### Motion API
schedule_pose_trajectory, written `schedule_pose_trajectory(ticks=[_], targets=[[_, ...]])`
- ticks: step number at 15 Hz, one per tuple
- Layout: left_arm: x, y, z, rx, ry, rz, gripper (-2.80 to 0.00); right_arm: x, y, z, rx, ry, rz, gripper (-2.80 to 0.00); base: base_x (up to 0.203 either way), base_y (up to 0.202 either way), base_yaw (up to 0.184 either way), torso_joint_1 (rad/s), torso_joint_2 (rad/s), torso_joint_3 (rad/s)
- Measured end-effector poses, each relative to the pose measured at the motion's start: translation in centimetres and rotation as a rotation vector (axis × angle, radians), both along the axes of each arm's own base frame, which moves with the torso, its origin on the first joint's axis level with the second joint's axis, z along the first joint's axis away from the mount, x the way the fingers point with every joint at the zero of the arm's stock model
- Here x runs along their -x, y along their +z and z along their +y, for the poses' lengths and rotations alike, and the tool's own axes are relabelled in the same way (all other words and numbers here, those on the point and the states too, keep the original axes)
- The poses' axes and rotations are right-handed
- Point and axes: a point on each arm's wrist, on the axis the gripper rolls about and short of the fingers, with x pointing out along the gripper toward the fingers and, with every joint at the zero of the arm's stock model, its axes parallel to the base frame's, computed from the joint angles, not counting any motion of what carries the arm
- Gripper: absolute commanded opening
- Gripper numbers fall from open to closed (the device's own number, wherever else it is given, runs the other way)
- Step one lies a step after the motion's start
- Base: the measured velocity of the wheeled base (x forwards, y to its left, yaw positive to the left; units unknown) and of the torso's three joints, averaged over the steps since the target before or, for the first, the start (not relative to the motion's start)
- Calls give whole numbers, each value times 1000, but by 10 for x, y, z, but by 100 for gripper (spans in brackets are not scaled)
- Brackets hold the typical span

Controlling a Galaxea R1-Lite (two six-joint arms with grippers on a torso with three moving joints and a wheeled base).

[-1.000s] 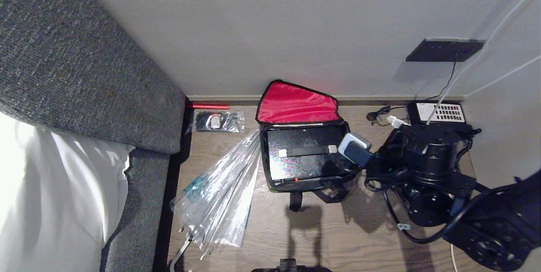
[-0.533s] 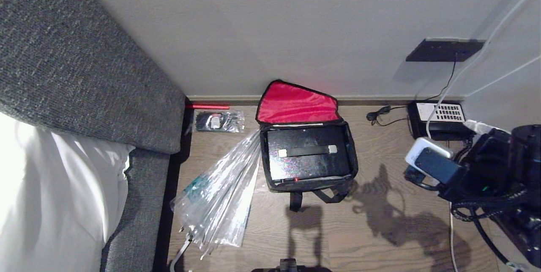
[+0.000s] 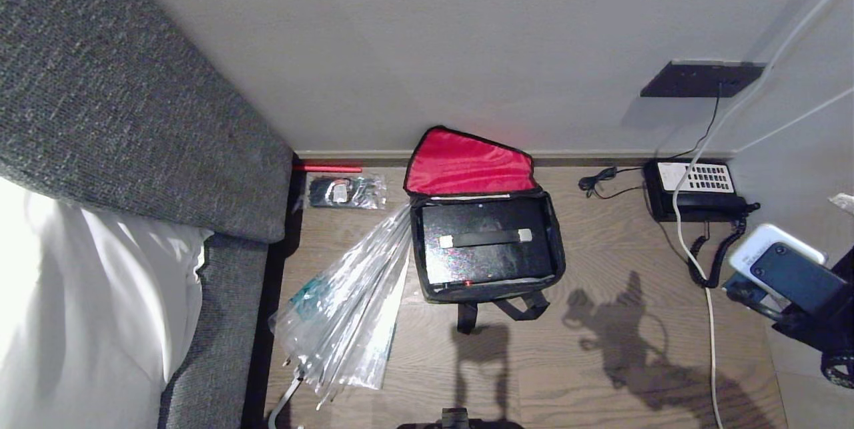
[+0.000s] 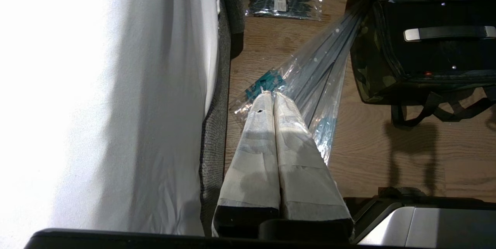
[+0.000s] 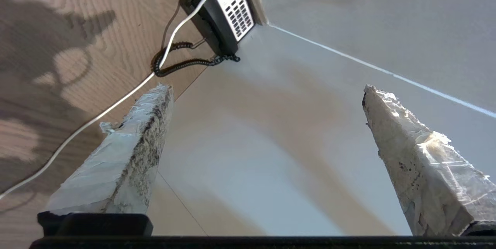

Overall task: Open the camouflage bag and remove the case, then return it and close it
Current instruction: Grip the handle

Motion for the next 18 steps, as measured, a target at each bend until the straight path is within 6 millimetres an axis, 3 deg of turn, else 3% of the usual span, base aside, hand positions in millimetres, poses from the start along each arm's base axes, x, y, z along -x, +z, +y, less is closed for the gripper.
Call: schedule_pose_trajectory(ticks=[18], targets=[[0, 0, 0, 0, 1, 0, -280, 2, -8, -1, 11, 3, 15, 0, 0, 0, 0, 0, 0, 0]])
